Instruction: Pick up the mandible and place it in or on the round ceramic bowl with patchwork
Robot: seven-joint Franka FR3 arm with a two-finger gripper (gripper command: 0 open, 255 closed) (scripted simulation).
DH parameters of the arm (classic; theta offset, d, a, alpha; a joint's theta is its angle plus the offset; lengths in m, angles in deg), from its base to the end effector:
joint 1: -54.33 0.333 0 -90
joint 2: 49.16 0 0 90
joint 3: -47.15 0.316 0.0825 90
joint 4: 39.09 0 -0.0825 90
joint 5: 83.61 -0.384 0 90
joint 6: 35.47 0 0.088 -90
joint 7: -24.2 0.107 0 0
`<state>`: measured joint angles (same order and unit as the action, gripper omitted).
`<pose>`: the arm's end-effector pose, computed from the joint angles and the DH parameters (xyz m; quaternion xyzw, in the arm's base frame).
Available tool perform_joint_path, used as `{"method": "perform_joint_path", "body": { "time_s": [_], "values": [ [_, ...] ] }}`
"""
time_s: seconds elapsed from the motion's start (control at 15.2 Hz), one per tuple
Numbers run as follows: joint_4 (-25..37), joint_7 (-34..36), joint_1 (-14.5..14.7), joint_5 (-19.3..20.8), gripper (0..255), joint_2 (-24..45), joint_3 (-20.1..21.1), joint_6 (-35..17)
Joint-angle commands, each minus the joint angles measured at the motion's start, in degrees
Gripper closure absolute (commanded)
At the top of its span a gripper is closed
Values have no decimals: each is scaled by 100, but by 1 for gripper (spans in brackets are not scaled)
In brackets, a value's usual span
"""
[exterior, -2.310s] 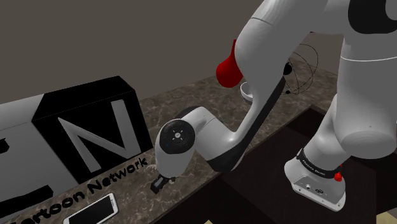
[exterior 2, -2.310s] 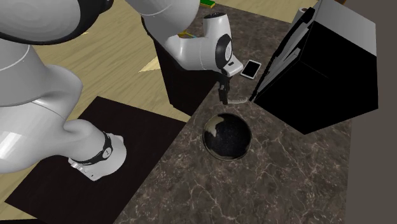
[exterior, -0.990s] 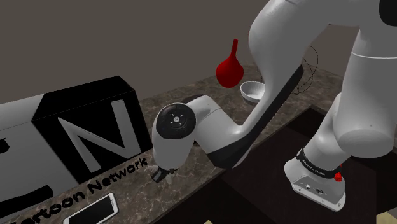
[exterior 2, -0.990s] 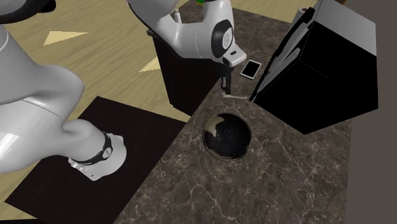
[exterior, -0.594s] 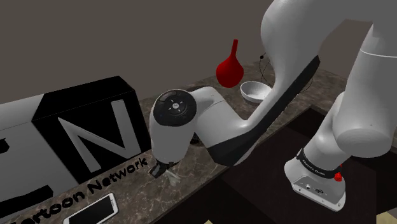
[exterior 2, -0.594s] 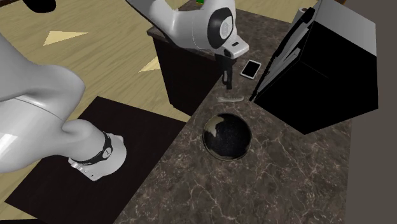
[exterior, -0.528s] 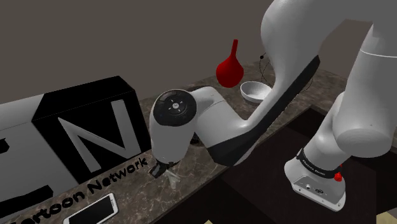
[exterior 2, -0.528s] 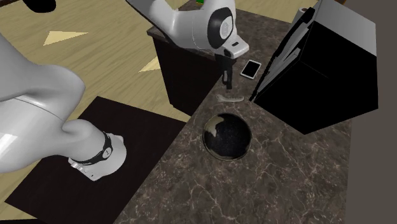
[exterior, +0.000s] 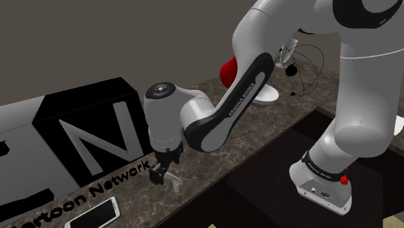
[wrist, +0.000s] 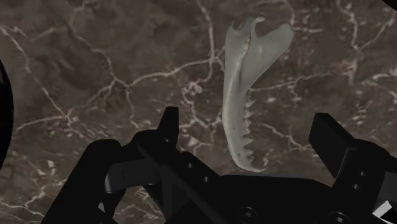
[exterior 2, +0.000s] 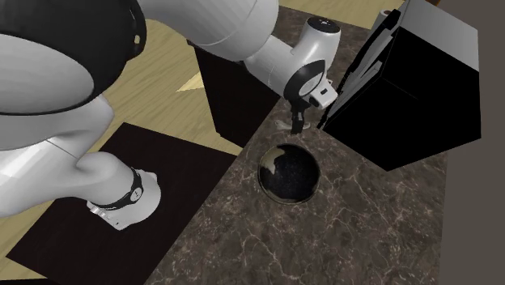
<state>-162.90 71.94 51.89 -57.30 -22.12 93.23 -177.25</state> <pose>0.4082 0.3901 0.2411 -0.9927 -0.1164 0.0051 0.0301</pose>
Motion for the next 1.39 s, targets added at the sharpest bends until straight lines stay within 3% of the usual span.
{"method": "perform_joint_path", "body": {
  "time_s": [0.0,0.26,0.79,0.86,1.32],
  "values": [
    [54,-9,67,103,0,189,-103,-81],
    [91,143,258,331,0,416,-328,-251],
    [90,142,257,330,0,415,-328,-251],
    [90,142,257,330,255,415,-328,-251],
    [96,146,265,342,255,429,-341,-257]
  ]
}}
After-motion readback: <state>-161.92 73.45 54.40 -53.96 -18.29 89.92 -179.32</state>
